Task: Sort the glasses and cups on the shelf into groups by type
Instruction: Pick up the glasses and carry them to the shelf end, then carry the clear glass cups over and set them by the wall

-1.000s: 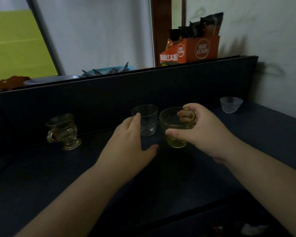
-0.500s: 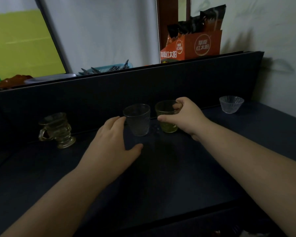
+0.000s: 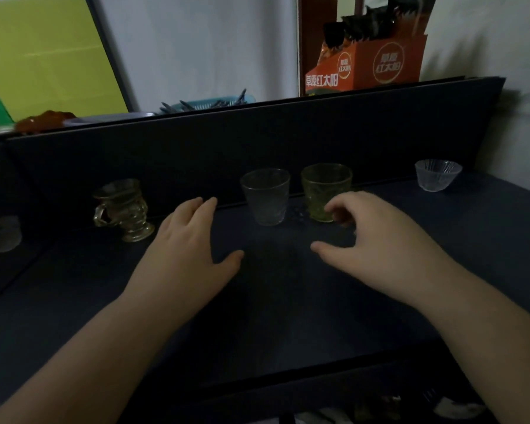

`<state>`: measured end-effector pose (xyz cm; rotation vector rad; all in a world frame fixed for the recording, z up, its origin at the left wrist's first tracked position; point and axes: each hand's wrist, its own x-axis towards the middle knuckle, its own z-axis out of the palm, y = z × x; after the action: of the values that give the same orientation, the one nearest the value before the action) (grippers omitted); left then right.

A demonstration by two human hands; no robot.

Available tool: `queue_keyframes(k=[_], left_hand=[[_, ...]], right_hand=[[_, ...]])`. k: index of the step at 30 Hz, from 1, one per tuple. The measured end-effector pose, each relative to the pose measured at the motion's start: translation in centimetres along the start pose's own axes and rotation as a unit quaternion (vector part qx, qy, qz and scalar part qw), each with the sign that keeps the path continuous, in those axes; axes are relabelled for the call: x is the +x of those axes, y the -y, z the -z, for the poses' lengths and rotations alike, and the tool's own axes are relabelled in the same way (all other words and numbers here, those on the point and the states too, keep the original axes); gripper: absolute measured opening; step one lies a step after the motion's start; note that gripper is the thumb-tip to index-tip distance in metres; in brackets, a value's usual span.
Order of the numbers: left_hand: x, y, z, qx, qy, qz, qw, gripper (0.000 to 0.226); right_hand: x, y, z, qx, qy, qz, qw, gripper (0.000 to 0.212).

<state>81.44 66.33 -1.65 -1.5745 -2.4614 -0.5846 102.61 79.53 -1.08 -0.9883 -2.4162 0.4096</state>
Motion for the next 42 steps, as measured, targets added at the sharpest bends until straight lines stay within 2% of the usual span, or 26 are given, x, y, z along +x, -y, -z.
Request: queue_keyframes(k=[7,11,18,23,30,37,42], left_hand=[[-5.4,6.0,3.4,-0.029,-0.039,0.015,0.999,0.088],[-10.4,12.2,6.3,-0.020,-0.066,0.033,0.997,0.086],[-20.2,24.4,13.0,-0.024,-0.116,0.114,0.986,0.083],[-25.6,31.6,16.3,-0.004,-0.124,0.138,0.983,0.082],[-28.0,38.9,17.8,-0.005,-0.134,0.169,0.976,0.082],[-26.9,46.6,19.3,0.020,-0.149,0.182,0.972,0.080],[-26.0,52.5,21.8,0.034,-0.148,0.209,0.966,0.081]], right_hand=[[-1.1,8.8,-3.8,0.006,0.038,0.097,0.995,0.059],[-1.8,15.3,-7.3,0.031,0.038,0.134,0.990,0.061],[-4.8,28.7,-14.2,0.091,0.067,0.180,0.977,0.060],[-6.8,36.9,-18.4,0.106,0.088,0.207,0.969,0.057],[-7.1,44.5,-23.2,0.111,0.119,0.230,0.959,0.052],[-3.7,51.8,-27.7,0.116,0.094,0.285,0.947,0.056],[-1.4,56.5,-30.3,0.118,0.107,0.304,0.939,0.055]])
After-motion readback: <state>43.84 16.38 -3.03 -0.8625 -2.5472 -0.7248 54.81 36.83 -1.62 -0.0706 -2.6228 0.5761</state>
